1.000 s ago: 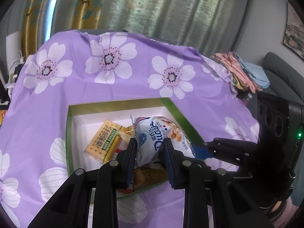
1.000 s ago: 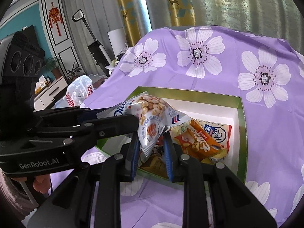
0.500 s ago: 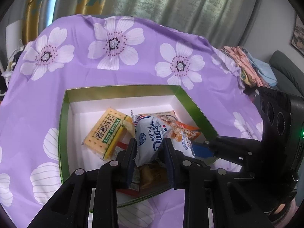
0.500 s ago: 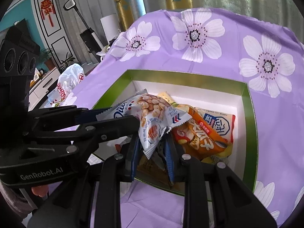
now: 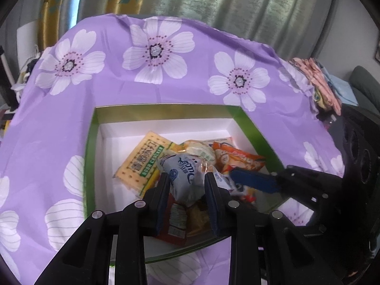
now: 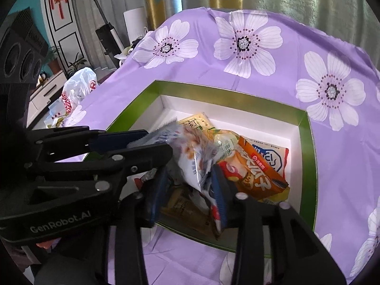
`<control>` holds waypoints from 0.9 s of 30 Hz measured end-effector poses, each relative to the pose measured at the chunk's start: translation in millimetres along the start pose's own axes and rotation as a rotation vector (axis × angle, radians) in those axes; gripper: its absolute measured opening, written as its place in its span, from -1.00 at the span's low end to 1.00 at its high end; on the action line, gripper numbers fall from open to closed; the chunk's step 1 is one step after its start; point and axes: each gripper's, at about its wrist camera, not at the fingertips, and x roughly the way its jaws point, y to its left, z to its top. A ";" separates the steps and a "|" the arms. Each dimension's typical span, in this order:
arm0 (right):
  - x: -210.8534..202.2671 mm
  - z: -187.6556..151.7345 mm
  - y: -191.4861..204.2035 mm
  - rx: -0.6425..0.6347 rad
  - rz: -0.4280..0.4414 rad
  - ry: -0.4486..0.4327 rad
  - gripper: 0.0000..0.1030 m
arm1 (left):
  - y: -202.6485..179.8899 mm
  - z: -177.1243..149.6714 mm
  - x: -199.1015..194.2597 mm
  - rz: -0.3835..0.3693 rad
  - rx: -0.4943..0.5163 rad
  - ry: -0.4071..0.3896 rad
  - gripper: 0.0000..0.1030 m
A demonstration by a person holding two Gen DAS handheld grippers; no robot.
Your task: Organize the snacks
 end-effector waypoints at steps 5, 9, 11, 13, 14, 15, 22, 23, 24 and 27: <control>-3.7 0.0 1.4 0.004 -0.011 -0.007 -0.03 | 0.8 -0.1 -6.0 0.034 -0.001 -0.005 0.04; -14.9 -0.5 2.2 0.002 -0.026 -0.028 0.11 | -2.1 0.2 -18.0 0.054 0.010 -0.026 0.33; -22.6 -0.6 3.1 -0.002 -0.038 -0.041 0.19 | -4.4 0.8 -24.9 0.071 0.017 -0.038 0.38; -29.2 0.0 4.3 -0.005 -0.053 -0.053 0.30 | -7.8 1.4 -32.4 0.088 0.027 -0.049 0.58; -34.5 -0.2 4.7 -0.007 -0.062 -0.062 0.35 | -10.3 1.1 -37.7 0.093 0.034 -0.057 0.58; -38.9 -0.5 4.5 -0.008 -0.070 -0.071 0.45 | -11.9 1.2 -41.2 0.098 0.037 -0.062 0.59; -70.2 -5.2 1.7 0.002 -0.140 -0.116 0.97 | -24.3 -0.2 -65.6 0.156 0.054 -0.090 0.86; -74.3 -6.3 1.2 0.002 -0.144 -0.118 0.98 | -25.5 -1.0 -68.1 0.162 0.054 -0.093 0.88; -77.4 -7.6 1.2 0.002 -0.146 -0.118 0.99 | -26.8 -1.5 -71.2 0.175 0.053 -0.092 0.91; -86.8 -10.4 0.8 0.009 -0.155 -0.111 0.99 | -30.0 -3.3 -78.5 0.208 0.046 -0.085 0.93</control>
